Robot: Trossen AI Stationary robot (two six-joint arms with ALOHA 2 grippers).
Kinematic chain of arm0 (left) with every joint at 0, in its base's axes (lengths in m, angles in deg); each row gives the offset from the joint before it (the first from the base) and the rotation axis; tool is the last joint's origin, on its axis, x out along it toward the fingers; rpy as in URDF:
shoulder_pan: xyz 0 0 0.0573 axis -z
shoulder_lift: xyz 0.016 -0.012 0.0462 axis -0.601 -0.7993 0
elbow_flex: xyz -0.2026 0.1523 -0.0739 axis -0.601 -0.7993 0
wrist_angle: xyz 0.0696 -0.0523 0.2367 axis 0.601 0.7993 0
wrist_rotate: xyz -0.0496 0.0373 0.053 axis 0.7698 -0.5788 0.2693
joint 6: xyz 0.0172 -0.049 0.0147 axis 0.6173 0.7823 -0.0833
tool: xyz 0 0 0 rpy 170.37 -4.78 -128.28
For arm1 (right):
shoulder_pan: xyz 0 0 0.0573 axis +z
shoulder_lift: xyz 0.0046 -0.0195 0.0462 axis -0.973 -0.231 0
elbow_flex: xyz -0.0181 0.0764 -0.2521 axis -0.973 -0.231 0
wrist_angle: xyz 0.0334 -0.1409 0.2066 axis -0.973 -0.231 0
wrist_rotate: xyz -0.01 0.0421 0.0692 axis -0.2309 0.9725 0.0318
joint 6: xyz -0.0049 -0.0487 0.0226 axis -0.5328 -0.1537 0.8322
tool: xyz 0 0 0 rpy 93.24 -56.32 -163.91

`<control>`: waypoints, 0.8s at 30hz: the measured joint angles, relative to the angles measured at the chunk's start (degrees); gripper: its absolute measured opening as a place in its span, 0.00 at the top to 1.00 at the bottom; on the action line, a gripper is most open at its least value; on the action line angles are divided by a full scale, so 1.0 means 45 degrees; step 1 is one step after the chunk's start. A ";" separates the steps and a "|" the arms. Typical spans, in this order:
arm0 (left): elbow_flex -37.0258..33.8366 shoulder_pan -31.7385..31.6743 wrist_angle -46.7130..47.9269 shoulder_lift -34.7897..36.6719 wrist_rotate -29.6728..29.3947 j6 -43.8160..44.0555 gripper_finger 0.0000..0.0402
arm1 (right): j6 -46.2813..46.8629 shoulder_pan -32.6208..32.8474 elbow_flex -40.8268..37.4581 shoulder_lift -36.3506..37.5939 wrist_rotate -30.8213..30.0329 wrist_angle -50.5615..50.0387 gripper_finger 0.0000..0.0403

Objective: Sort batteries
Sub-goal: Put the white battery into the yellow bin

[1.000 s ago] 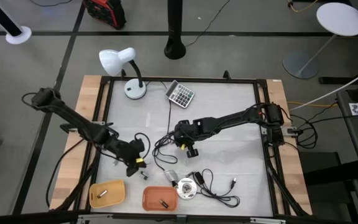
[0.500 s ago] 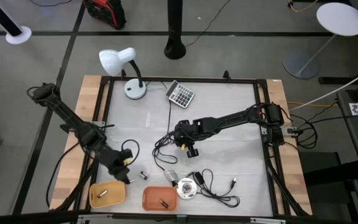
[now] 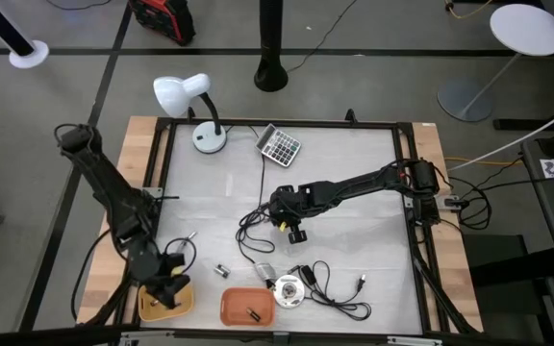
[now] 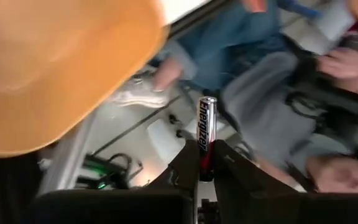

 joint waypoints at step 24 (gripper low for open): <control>-0.0010 0.0228 0.1990 -0.0984 0.0044 -0.1314 0.87 | -0.0037 0.0000 0.0000 -0.0027 -0.0005 0.0033 0.68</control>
